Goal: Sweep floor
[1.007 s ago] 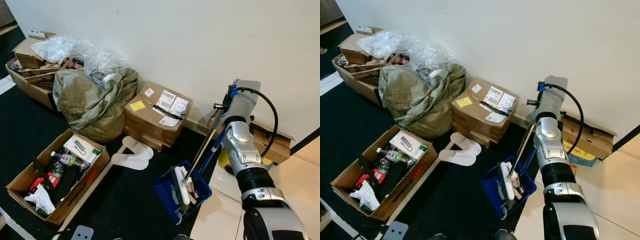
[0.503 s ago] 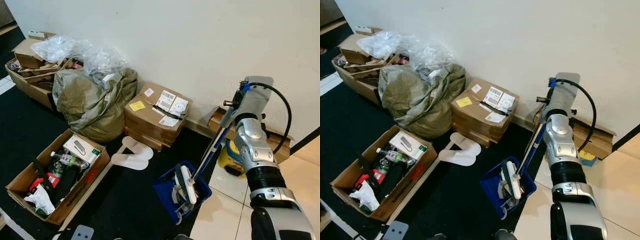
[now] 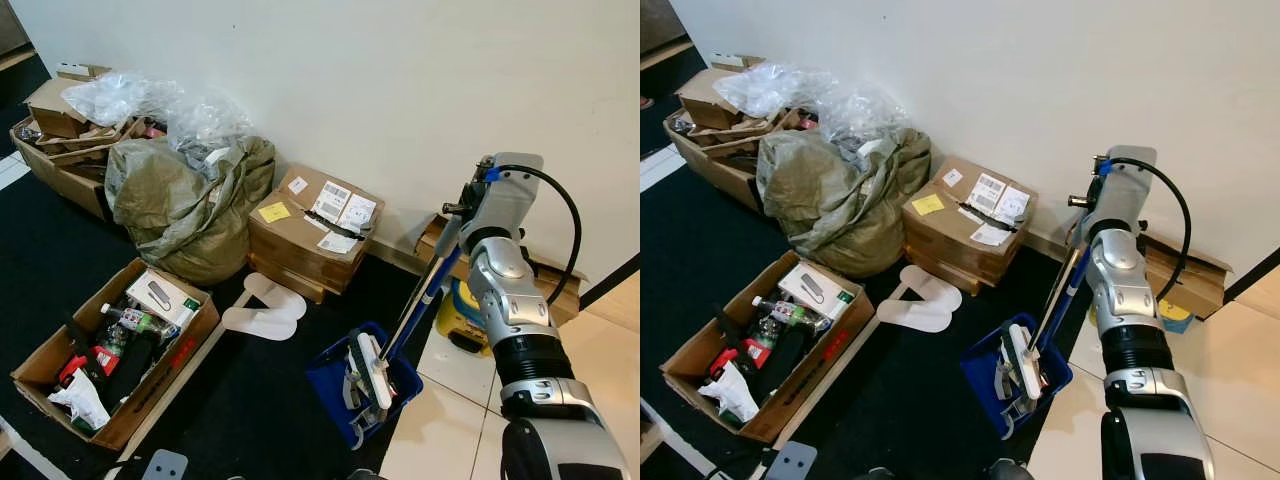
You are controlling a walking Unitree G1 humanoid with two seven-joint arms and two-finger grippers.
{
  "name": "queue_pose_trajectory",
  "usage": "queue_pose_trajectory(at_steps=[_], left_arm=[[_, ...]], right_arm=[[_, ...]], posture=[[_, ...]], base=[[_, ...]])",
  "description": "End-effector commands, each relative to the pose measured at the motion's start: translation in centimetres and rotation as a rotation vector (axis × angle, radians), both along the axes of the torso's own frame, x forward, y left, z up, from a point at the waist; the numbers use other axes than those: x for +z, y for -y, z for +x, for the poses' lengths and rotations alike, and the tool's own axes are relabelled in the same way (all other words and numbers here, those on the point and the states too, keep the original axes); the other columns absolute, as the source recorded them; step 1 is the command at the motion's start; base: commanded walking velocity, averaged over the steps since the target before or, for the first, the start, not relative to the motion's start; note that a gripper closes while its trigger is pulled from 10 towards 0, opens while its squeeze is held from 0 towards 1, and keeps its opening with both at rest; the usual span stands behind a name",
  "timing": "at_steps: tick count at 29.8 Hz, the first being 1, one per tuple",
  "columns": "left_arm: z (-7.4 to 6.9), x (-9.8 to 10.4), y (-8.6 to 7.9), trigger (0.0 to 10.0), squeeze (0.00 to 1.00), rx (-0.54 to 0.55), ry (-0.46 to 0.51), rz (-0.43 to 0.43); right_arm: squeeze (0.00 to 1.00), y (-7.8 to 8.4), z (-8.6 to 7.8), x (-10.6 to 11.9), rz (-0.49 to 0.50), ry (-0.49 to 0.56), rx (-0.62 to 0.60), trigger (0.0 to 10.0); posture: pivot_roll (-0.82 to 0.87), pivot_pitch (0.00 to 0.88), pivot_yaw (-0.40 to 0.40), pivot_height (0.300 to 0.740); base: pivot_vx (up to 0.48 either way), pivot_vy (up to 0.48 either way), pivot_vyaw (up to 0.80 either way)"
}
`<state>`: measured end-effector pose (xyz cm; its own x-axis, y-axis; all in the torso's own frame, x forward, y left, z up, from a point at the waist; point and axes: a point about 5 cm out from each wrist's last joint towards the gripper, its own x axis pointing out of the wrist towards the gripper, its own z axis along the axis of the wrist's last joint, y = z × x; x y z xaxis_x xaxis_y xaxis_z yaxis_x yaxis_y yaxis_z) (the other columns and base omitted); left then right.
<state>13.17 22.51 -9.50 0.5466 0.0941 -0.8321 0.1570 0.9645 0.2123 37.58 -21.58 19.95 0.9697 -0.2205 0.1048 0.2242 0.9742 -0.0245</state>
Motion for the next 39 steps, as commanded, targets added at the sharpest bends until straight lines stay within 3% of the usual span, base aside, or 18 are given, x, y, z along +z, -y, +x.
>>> queue_pose_trajectory(at_steps=[1, 7, 9, 11, 13, 21, 32, 39], left_arm=[[-1.1, -0.4, 0.1, 10.0, 0.00, -0.005, -0.044, -0.008], [-1.1, -0.4, 0.1, 10.0, 0.00, -0.006, -0.046, -0.007], [-1.0, -0.4, 0.1, 10.0, 0.00, -0.005, -0.048, -0.007], [-1.0, -0.4, 0.1, 10.0, 0.00, -0.005, -0.048, -0.007], [-1.0, -0.4, 0.1, 10.0, 0.00, -0.004, -0.050, -0.007], [-0.9, -0.4, 0.1, 10.0, 0.00, -0.004, -0.049, -0.007], [-0.9, -0.4, 0.0, 10.0, 0.00, -0.003, -0.049, -0.008], [-0.8, -0.4, 0.1, 10.0, 0.00, -0.004, -0.050, -0.010]], right_arm=[[0.00, 0.5, 0.0, 0.6, -0.044, 0.005, -0.016, 10.0], [0.00, -0.3, 0.2, 1.5, -0.064, 0.002, 0.070, 10.0], [0.00, -1.5, 0.2, 1.8, 0.016, -0.020, 0.166, 10.0], [0.00, -1.5, 0.2, 1.8, 0.016, -0.020, 0.166, 10.0], [0.00, -2.6, 0.1, 2.0, 0.078, -0.034, 0.246, 10.0], [0.00, -3.4, 0.1, 2.5, 0.142, -0.040, 0.307, 10.0], [0.00, -3.5, -0.3, 2.7, 0.158, -0.063, 0.345, 10.0], [0.00, -4.1, -0.4, 3.0, 0.255, -0.071, 0.405, 10.0]], posture=[[-0.01, 0.164, -0.028, 0.740], [-0.01, 0.167, -0.025, 0.740], [-0.01, 0.166, -0.024, 0.740], [-0.01, 0.166, -0.024, 0.740], [-0.01, 0.164, -0.023, 0.740], [-0.01, 0.160, -0.023, 0.740], [-0.01, 0.158, -0.021, 0.740], [0.00, 0.157, -0.021, 0.740]], base=[[0.000, 0.000, 0.00], [0.000, 0.000, 0.00], [0.000, 0.000, 0.00], [0.000, 0.000, 0.00], [0.000, 0.000, 0.00], [0.000, 0.000, 0.00], [0.000, 0.000, 0.00], [0.000, 0.000, 0.00]])
